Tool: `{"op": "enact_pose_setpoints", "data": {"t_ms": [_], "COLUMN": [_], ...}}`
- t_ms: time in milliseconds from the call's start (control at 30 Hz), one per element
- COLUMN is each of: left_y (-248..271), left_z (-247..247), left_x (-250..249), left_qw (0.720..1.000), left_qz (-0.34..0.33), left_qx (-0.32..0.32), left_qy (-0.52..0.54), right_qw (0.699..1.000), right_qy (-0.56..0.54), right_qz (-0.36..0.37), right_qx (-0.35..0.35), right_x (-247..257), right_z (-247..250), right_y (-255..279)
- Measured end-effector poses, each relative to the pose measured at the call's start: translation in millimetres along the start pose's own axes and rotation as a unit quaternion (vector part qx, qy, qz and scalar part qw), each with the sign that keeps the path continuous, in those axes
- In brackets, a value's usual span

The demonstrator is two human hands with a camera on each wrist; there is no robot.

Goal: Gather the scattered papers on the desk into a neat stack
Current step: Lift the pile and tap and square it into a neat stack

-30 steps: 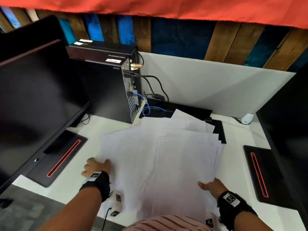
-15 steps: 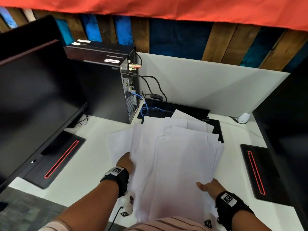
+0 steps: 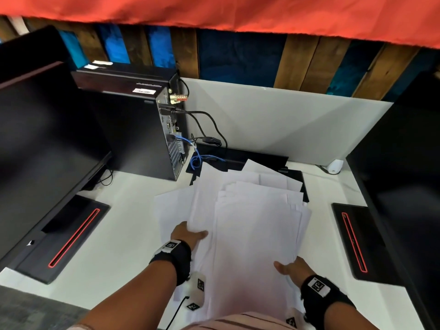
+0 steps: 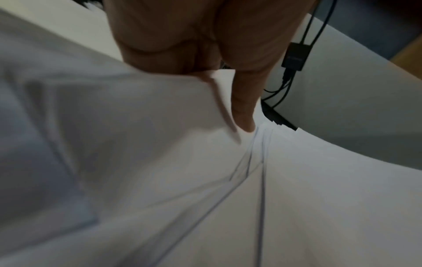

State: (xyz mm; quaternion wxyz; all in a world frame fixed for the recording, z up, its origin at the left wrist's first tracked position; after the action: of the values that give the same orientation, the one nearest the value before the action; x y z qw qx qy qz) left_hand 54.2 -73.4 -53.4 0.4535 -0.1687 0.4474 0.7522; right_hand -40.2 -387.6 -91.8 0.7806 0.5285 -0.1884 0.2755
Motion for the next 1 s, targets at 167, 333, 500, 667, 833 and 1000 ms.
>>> {"op": "enact_pose_setpoints", "data": {"t_ms": [167, 333, 500, 667, 833, 1000], "left_y": [18, 49, 90, 104, 70, 43], "left_z": [18, 75, 133, 155, 114, 44], "left_x": [-15, -59, -119, -143, -108, -59], "left_qw": [0.994, 0.968, 0.926, 0.914, 0.941, 0.981], "left_qz": [-0.066, -0.166, -0.267, -0.307, -0.234, -0.120], "left_qx": [-0.083, -0.179, -0.264, -0.257, -0.199, -0.134], "left_qy": [-0.041, -0.053, -0.044, 0.068, 0.144, 0.069], "right_qw": [0.999, 0.998, 0.994, 0.996, 0.991, 0.977], "right_qy": [-0.016, -0.059, -0.109, -0.088, -0.131, -0.211], "right_qz": [0.021, 0.013, 0.020, 0.018, 0.036, -0.020], "right_qx": [0.018, 0.003, 0.007, 0.000, -0.004, -0.013], "right_x": [-10, -2, -6, -1, 8, 15], "right_z": [2, 8, 0, 3, 7, 13], "right_y": [-14, 0, -7, 0, 11, 18]}}
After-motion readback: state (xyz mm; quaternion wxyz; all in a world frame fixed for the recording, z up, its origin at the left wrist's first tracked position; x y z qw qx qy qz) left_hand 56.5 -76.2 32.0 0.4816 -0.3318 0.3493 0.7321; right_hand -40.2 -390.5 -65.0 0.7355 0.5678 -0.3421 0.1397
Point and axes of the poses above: each hand's wrist, its own y-axis away from the middle knuckle, its own z-axis out of the back of the hand, x = y × z, the point moved 3 cm from there along -y, towards the middle knuckle, and after that the axes turned 1 degree about -x, right-handed, at the moved point
